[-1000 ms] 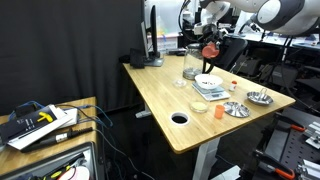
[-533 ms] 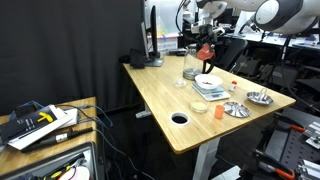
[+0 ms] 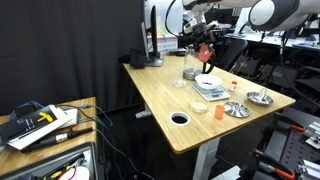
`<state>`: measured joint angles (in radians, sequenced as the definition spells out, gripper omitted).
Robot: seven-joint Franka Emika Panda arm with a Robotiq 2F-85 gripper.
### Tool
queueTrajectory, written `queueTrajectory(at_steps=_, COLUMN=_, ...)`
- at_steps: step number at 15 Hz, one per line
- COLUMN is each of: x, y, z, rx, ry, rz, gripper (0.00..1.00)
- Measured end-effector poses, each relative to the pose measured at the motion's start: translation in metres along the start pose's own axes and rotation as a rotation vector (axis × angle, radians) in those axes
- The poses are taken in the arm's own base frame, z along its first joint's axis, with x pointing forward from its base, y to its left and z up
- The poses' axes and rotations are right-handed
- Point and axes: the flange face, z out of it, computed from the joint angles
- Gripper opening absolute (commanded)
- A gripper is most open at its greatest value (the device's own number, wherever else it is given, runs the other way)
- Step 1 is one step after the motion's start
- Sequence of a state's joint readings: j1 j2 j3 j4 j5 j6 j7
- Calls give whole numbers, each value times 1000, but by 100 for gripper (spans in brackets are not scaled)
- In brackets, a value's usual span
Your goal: Pour the contents in the red cup into the white bowl
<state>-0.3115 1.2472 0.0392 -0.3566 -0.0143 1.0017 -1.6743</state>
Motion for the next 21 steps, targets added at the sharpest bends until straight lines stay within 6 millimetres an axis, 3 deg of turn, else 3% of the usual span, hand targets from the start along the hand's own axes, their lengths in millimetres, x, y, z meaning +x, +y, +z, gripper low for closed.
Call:
queueTrajectory(at_steps=9, x=120, y=12, z=-5, rx=-74, ry=-306, rz=-31, gripper=55)
queueTrajectory(at_steps=14, x=134, y=27, z=17, rx=-86, ry=-258, rz=77, gripper=55)
queueTrajectory(at_steps=17, x=138, y=50, z=38, rx=-137, ry=-229, rz=139, gripper=55)
queueTrajectory(at_steps=21, x=160, y=77, z=63, rx=-230, ry=-315, rz=156, gripper=55)
